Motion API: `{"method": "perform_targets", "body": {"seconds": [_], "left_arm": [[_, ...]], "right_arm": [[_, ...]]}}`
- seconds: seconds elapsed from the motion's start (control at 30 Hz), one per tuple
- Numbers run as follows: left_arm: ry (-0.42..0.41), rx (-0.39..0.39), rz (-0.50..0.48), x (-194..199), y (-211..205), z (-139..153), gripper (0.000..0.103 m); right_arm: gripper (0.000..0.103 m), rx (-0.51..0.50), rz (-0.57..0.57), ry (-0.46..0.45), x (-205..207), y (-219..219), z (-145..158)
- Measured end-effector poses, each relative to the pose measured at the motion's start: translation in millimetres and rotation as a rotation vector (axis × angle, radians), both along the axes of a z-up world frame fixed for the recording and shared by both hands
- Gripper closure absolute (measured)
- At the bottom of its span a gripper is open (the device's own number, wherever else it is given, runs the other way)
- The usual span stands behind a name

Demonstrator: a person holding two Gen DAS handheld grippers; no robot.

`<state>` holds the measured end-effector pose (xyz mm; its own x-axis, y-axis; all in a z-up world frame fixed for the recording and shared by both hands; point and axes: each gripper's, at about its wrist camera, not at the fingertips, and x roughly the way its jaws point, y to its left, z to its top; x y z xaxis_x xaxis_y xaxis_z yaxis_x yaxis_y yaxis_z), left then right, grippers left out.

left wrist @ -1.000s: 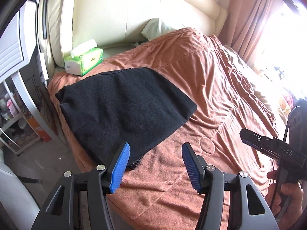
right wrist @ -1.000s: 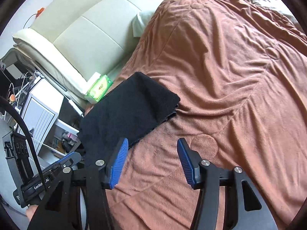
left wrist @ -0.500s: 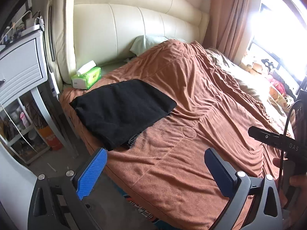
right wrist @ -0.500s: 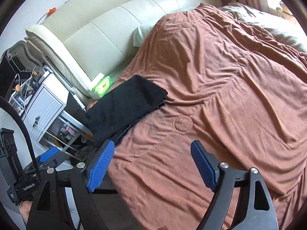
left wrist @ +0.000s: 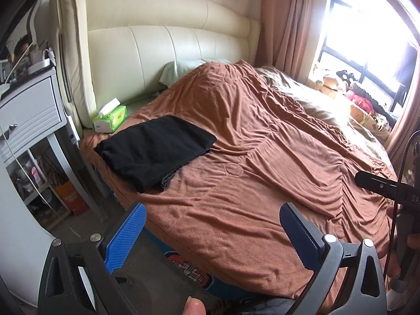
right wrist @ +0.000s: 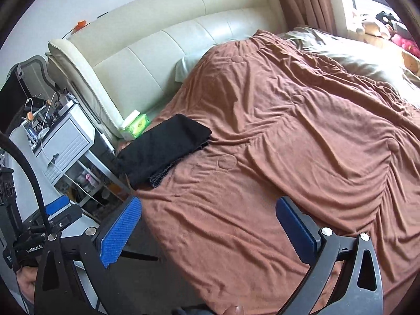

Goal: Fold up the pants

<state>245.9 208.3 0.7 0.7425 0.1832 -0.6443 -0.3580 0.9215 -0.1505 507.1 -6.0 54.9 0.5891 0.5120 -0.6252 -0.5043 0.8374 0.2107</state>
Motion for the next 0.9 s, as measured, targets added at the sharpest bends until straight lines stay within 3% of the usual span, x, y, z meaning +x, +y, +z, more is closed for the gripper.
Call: {"method": "perform_targets", "body": {"seconds": [0.5,0.9], "left_arm": [[-0.053,0.060,-0.169,-84.2,-74.8,16.1,0.001],[-0.140,0.118,-0.318,-152.5,-130.6,28.9,0.001]], "right_arm": [[0.000,-0.050,-0.148,-0.117,-147.1,-69.5,11.3],[0.000,-0.001,-0.311,-0.230,-288.0,-114.4,3.4]]}}
